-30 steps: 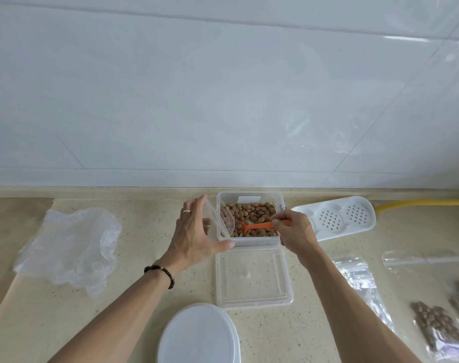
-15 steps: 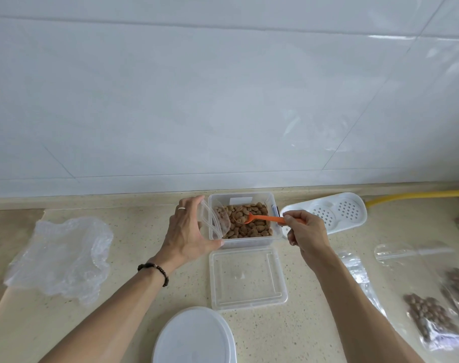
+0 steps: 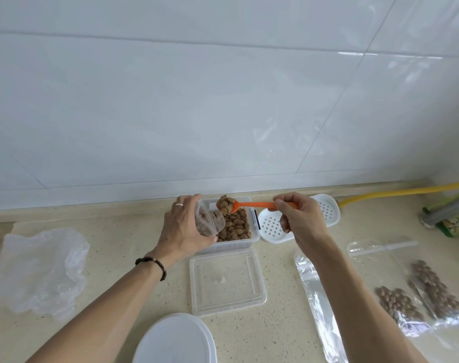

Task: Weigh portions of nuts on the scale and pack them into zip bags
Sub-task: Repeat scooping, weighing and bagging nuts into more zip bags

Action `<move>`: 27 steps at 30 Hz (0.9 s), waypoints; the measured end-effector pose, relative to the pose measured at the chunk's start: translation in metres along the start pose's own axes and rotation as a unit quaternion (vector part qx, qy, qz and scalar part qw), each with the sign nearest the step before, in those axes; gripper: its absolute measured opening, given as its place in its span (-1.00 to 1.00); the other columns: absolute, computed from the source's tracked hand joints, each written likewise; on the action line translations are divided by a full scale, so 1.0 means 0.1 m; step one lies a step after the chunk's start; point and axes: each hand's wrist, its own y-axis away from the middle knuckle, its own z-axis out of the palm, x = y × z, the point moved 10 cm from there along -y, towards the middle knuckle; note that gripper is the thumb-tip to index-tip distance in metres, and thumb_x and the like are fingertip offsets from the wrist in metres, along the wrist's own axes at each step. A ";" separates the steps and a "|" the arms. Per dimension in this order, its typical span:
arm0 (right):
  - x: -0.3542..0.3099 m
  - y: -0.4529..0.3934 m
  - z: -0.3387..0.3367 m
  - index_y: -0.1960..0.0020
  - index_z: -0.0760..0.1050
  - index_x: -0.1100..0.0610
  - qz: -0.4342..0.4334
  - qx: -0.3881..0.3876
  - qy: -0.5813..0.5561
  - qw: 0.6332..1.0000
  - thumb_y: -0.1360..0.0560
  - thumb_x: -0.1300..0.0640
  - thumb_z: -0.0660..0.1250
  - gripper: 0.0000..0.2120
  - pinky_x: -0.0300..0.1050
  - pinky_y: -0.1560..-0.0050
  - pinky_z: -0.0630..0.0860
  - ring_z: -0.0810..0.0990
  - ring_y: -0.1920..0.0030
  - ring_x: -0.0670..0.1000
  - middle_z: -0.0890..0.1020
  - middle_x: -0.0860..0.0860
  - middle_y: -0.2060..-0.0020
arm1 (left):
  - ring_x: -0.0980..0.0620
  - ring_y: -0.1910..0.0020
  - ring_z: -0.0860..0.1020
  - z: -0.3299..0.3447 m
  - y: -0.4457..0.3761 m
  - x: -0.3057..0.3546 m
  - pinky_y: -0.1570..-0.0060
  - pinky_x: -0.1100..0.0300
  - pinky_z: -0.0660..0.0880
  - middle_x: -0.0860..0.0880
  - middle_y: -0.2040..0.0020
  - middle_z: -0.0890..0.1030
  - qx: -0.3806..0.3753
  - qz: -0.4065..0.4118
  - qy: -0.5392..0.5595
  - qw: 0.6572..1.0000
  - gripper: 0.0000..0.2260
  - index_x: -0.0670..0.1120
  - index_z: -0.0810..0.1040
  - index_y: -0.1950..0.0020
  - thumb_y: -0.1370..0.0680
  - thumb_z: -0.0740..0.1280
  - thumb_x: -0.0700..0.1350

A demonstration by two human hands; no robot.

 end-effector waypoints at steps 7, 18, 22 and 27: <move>-0.44 0.21 0.71 0.09 0.61 0.09 -0.165 -0.102 0.242 0.951 -0.55 0.23 0.33 -0.89 -0.27 0.39 0.40 0.49 0.44 -0.16 0.58 -0.11 0.38 | 0.01 -0.29 0.34 -0.06 0.05 0.06 -0.28 -0.02 0.30 0.00 -0.31 0.33 -0.001 0.005 0.022 1.000 -0.10 -0.03 0.24 -0.46 -0.22 0.57 0.11; -0.69 0.38 0.85 0.09 0.61 0.11 -0.294 -0.113 0.309 0.897 -0.55 0.25 0.33 -0.89 -0.32 0.41 0.29 0.43 0.43 -0.13 0.48 -0.21 0.46 | -0.01 -0.34 0.33 -0.07 0.06 -0.06 -0.29 -0.03 0.31 -0.01 -0.36 0.29 -0.005 -0.026 0.040 0.999 -0.03 -0.02 0.18 -0.50 -0.21 0.58 0.13; -0.66 0.36 0.77 0.10 0.61 0.10 -0.283 -0.091 0.274 0.915 -0.55 0.24 0.34 -0.89 -0.11 0.41 0.35 0.45 0.43 0.02 0.56 0.00 0.42 | -0.02 -0.34 0.31 -0.06 0.05 -0.04 -0.29 -0.03 0.29 -0.03 -0.36 0.29 0.002 -0.023 0.039 0.999 -0.04 -0.03 0.19 -0.50 -0.23 0.59 0.11; -0.55 0.25 0.47 0.06 0.62 0.08 -0.205 -0.016 0.188 0.960 -0.55 0.23 0.34 -0.89 -0.17 0.41 0.44 0.51 0.43 -0.03 0.65 -0.02 0.33 | -0.02 -0.35 0.34 -0.07 0.08 -0.16 -0.30 -0.03 0.29 -0.03 -0.36 0.29 0.000 -0.034 0.035 0.999 -0.03 -0.03 0.19 -0.50 -0.20 0.60 0.10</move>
